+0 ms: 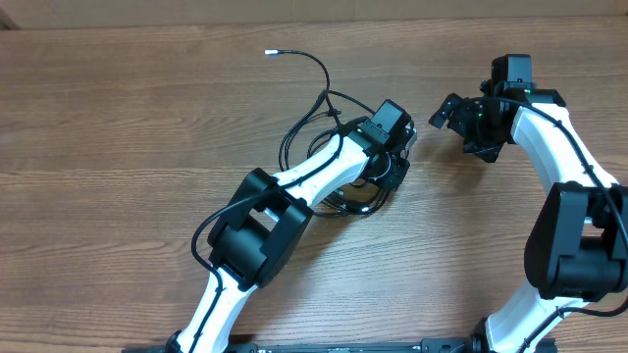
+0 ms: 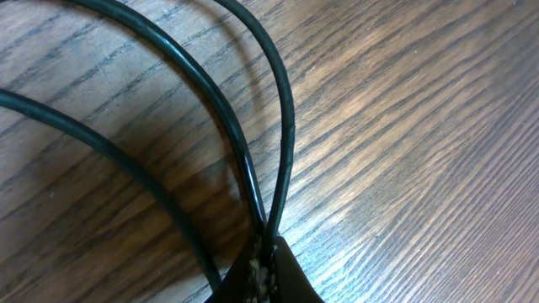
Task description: Untangle cables
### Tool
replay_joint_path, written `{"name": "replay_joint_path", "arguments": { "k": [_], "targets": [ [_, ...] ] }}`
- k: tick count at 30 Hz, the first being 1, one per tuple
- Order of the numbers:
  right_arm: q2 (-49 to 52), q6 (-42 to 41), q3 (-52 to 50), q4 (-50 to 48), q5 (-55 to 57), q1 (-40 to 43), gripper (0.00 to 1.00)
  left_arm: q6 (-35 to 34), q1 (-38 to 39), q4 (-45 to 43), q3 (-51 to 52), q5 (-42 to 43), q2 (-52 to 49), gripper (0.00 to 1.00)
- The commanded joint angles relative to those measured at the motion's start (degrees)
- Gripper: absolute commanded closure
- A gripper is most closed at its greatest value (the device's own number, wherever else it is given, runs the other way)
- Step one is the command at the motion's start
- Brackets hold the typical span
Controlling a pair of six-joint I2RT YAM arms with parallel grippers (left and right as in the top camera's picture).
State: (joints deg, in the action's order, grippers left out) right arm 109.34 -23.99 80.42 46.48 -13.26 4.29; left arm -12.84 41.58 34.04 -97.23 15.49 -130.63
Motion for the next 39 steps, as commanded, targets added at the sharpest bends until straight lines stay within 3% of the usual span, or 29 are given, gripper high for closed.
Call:
{"name": "replay_joint_path", "arguments": {
  "k": [1,13,21,23,24,26,34,39],
  "targets": [
    [-1.4,0.0,0.9,-0.1,0.3,0.0,0.00,1.1,-1.2,0.0,-0.6,2.5,2.1,0.96],
    [-1.4,0.0,0.9,-0.1,0.3,0.0,0.00,1.1,-8.7,0.4,-0.8,25.1,2.1,0.96],
    [-1.4,0.0,0.9,-0.1,0.3,0.0,0.00,1.1,-9.0,1.0,0.2,32.8,0.5,0.93],
    [-1.4,0.0,0.9,-0.1,0.3,0.0,0.00,1.6,-8.5,-0.7,0.5,39.8,-1.3,0.95],
    [-1.4,0.0,0.9,-0.1,0.3,0.0,0.00,2.6,-8.4,-2.7,0.5,47.4,-3.1,0.96],
    [-1.4,0.0,0.9,-0.1,0.3,0.0,0.00,2.6,-8.4,-4.4,0.5,51.7,-4.7,0.96],
    [-1.4,0.0,0.9,-0.1,0.3,0.0,0.00,0.7,-7.8,-6.4,0.5,51.5,-10.3,0.93],
    [-1.4,0.0,0.9,-0.1,0.3,0.0,0.00,-0.9,-7.8,-7.1,0.5,51.5,-11.8,0.84]
  ]
}}
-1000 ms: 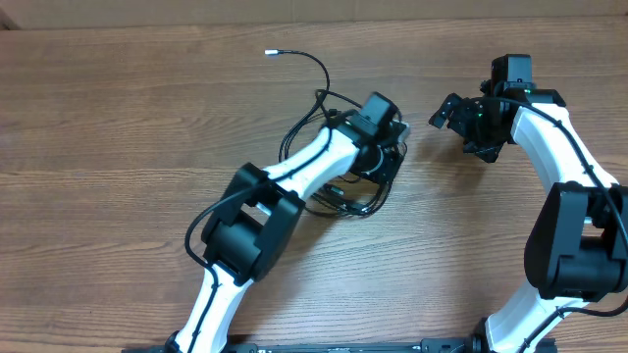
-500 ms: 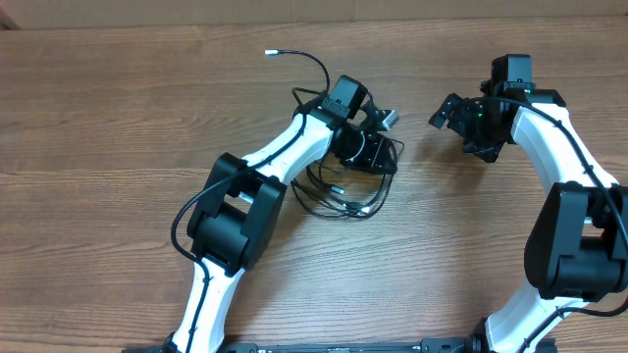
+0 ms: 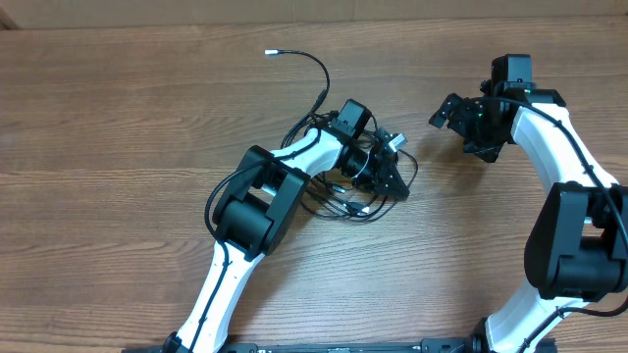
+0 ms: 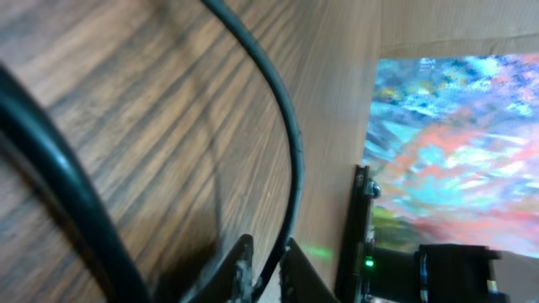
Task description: Untangle cables
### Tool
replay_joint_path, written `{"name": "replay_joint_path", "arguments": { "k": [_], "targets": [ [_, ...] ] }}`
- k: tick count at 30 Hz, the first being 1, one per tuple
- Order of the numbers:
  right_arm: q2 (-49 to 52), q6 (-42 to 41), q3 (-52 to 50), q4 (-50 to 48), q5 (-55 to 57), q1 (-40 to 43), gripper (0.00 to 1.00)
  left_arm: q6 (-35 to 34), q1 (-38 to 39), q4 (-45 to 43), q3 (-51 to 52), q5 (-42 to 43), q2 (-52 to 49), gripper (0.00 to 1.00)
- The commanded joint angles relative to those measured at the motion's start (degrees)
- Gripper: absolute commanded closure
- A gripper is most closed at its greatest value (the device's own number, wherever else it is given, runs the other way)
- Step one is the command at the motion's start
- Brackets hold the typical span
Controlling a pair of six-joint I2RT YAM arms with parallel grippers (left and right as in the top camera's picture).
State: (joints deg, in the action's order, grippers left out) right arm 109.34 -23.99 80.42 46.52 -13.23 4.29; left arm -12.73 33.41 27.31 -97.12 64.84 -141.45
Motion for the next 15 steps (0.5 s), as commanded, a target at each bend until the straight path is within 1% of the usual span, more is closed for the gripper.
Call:
{"name": "replay_joint_path", "arguments": {
  "k": [1,4,10,15],
  "targets": [
    [-1.4,0.0,0.9,-0.1,0.3,0.0,0.00,-1.0,0.4,-0.4,0.4,2.1,-1.0,0.83],
    [-1.4,0.0,0.9,-0.1,0.3,0.0,0.00,-1.0,0.4,-0.4,0.4,2.1,-1.0,0.77],
    [-1.4,0.0,0.9,-0.1,0.3,0.0,0.00,-1.0,0.4,-0.4,0.4,2.1,-1.0,0.75],
    [-1.4,0.0,0.9,-0.1,0.3,0.0,0.00,-0.8,0.9,-0.9,0.4,2.1,-1.0,0.74]
  ]
}}
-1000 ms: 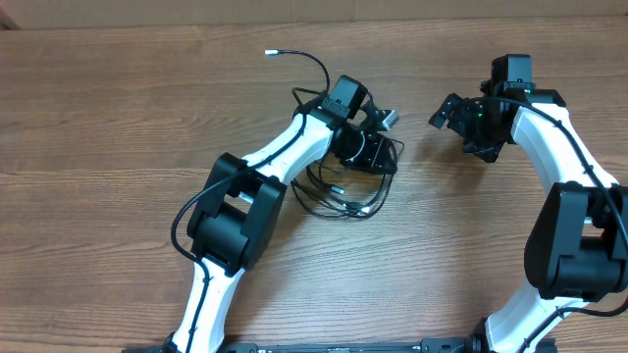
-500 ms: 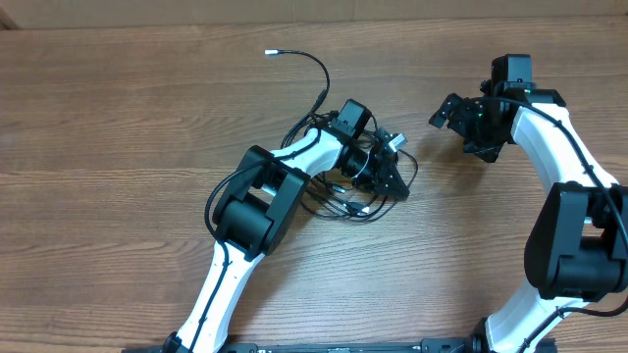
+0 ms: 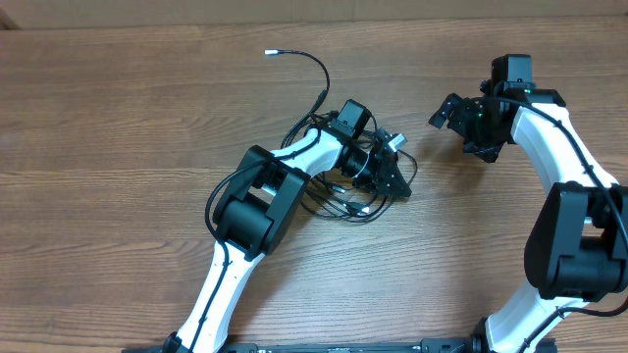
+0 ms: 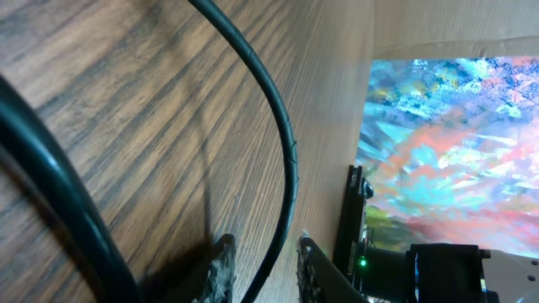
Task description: Untangle cables
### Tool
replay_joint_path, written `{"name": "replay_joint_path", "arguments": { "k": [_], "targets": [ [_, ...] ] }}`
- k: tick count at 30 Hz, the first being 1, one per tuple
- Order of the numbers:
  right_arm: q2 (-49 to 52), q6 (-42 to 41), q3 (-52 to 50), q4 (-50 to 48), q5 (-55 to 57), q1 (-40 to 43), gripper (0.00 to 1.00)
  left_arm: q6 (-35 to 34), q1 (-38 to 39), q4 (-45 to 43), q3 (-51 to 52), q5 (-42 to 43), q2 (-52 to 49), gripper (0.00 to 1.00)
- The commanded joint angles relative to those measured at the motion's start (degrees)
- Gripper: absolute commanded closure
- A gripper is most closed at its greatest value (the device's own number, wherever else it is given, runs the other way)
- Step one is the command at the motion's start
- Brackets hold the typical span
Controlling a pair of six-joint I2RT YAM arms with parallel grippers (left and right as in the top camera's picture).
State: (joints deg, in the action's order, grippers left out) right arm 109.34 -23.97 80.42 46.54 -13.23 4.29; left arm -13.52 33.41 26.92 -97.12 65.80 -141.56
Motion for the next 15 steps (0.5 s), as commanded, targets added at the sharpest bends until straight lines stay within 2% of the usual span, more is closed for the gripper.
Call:
{"name": "replay_joint_path", "arguments": {
  "k": [1,15],
  "targets": [
    [-1.4,0.0,0.9,-0.1,0.3,0.0,0.00,0.0,1.1,-0.8,0.4,1.1,-0.9,0.74],
    [-1.4,0.0,0.9,-0.1,0.3,0.0,0.00,-0.2,2.9,-2.3,0.4,-2.3,-0.9,0.73]
  ]
}}
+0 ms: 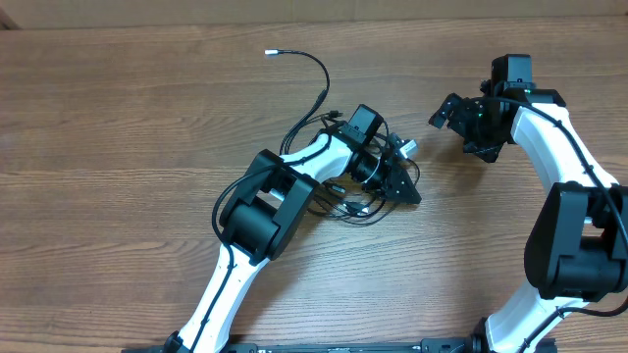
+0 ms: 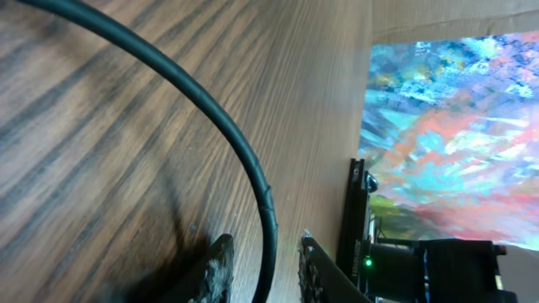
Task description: Untangle cables
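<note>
A tangle of thin black cables (image 1: 329,172) lies mid-table. One strand runs up to a white-tipped plug (image 1: 273,52). My left gripper (image 1: 400,178) sits low at the tangle's right edge. In the left wrist view it (image 2: 265,268) is open, and a single black cable (image 2: 215,130) curves down between its fingers (image 2: 217,265) without being pinched. My right gripper (image 1: 444,110) hovers to the right, apart from the cables. Its jaws are too small and dark to read.
The table is bare wood (image 1: 118,196). The left arm's white links (image 1: 294,181) lie across the tangle and hide part of it. The right arm (image 1: 559,147) stands along the right side. A brown wall edge (image 1: 314,10) borders the far side.
My left gripper has shifted slightly right, with the jaws still apart. The thick near strand at the left of the wrist view is gone, and one cable remains between the fingers.
At first my left gripper was shut on two black strands at the tangle's right side. Then it had turned and its jaws stood slightly apart around one strand. Then they were wider, and now it is a little further right. The right arm stayed put.
</note>
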### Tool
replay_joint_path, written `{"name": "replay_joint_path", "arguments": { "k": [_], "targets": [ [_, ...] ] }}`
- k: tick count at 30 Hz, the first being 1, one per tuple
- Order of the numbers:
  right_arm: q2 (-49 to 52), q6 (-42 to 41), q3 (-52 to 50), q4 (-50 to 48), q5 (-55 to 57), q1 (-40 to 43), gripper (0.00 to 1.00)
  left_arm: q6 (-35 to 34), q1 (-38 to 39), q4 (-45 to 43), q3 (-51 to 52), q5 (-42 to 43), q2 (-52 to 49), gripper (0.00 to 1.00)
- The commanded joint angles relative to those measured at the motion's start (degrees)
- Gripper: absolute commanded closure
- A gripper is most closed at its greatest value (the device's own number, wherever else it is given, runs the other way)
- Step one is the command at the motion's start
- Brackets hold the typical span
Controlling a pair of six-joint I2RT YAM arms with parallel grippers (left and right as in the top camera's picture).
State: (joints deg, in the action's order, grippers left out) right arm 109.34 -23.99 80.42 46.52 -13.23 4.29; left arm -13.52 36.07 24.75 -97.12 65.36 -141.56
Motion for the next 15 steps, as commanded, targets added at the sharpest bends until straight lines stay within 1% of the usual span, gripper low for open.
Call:
{"name": "replay_joint_path", "arguments": {
  "k": [1,4,7,12,14,15],
  "targets": [
    [-1.4,0.0,0.9,-0.1,0.3,0.0,0.00,-0.2,0.2,-0.1,0.4,-2.5,-0.9,0.73],
    [-1.4,0.0,0.9,-0.1,0.3,0.0,0.00,-0.6,0.4,0.1,0.4,-6.1,-0.9,0.73],
    [-1.4,0.0,0.9,-0.1,0.3,0.0,0.00,-2.4,0.7,0.1,0.4,-9.6,-0.9,0.67],
    [-1.4,0.0,0.9,-0.1,0.3,0.0,0.00,-3.3,0.9,0.1,0.4,-10.0,-0.9,0.65],
    [-1.4,0.0,0.9,-0.1,0.3,0.0,0.00,-3.3,0.9,0.1,0.4,-9.8,-0.9,0.57],
    [-1.4,0.0,0.9,-0.1,0.3,0.0,0.00,-3.3,0.9,0.1,0.4,-9.8,-0.9,0.50]
  ]
}}
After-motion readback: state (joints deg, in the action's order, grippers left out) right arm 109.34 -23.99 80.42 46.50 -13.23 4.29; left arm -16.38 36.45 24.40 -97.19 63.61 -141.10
